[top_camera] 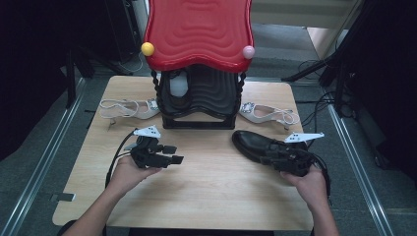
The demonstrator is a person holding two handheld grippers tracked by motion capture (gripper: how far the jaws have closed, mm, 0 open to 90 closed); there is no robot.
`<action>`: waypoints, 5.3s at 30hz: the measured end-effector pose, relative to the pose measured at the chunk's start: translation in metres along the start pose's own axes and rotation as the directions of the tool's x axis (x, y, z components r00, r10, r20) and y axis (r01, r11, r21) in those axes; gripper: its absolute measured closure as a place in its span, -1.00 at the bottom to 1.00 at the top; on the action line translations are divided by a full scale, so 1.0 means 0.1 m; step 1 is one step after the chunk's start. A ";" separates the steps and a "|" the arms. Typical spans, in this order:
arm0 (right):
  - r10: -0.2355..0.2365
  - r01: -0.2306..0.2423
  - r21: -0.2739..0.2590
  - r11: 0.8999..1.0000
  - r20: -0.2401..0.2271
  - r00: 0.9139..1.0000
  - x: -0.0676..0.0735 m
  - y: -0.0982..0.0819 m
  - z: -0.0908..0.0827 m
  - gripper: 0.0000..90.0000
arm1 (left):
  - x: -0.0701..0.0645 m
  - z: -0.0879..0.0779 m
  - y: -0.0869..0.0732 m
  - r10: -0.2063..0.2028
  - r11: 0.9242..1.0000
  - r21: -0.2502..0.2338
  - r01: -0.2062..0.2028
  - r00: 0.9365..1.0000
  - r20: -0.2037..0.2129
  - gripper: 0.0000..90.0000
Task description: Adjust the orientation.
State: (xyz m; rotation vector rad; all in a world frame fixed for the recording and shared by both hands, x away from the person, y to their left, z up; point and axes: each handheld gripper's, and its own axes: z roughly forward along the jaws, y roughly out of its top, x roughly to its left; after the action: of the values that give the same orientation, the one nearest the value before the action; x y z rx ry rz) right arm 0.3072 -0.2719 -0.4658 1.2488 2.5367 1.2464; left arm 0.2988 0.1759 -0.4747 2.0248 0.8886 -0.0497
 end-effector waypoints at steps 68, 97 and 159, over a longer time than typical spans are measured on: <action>0.020 -0.012 0.115 0.993 -0.067 0.998 0.04 0.15 0.00 0.83 | -0.01 0.02 -0.07 -0.014 1.000 -0.013 0.013 1.000 -0.008 0.01; -0.026 0.055 0.166 0.985 -0.176 0.984 0.87 0.63 1.05 0.82 | -0.03 0.01 -0.09 -0.004 1.000 -0.014 0.004 1.000 -0.021 0.19; -0.021 0.023 0.031 0.999 -0.078 0.997 0.23 0.58 0.83 1.00 | -0.14 0.45 -0.07 0.014 1.000 0.026 -0.014 1.000 -0.010 1.00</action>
State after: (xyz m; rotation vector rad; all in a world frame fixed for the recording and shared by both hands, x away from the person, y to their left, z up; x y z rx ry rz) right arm 0.3593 -0.1830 -0.4755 1.1979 2.6269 1.2785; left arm 0.2976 0.1364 -0.5019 2.0569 0.8849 -0.0432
